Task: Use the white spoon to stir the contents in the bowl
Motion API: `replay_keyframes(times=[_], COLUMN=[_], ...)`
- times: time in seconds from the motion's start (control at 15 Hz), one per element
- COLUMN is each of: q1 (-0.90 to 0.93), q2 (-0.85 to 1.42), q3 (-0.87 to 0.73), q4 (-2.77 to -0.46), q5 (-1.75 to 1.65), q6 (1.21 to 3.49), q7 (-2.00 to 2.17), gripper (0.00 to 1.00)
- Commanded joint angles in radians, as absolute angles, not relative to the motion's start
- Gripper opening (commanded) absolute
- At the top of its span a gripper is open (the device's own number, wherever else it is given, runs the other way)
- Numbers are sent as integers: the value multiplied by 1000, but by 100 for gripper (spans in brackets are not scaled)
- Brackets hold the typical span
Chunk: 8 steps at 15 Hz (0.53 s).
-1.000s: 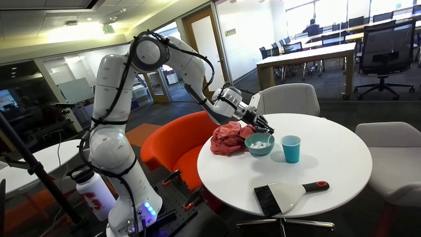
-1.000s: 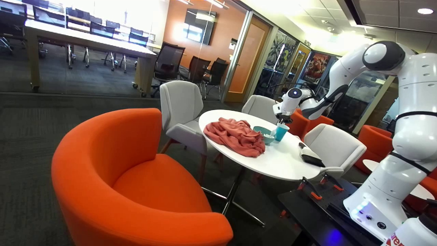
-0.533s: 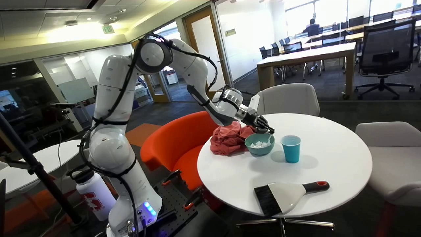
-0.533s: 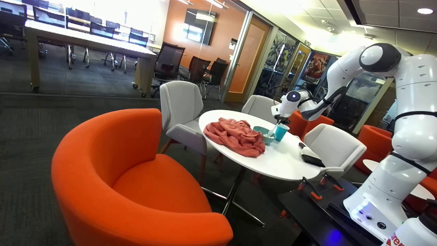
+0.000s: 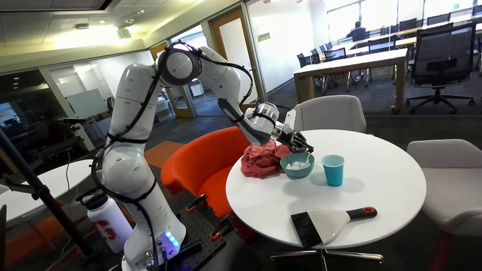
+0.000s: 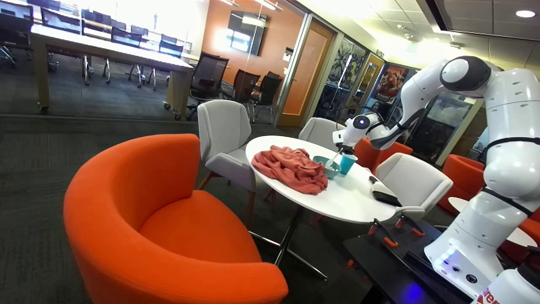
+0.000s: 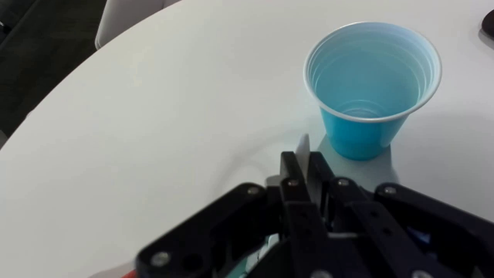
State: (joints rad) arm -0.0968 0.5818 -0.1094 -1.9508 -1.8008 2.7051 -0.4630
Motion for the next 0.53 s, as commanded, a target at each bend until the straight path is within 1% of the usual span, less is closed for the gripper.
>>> replay_keyframes(times=[0.0, 0.47], q1=[-126, -141], q2=[608, 624], q3=[-86, -77], q4=[-1912, -1902], q5=[-1832, -1788], q6=[2758, 2836], q7=[-420, -455], gripper=[3, 3])
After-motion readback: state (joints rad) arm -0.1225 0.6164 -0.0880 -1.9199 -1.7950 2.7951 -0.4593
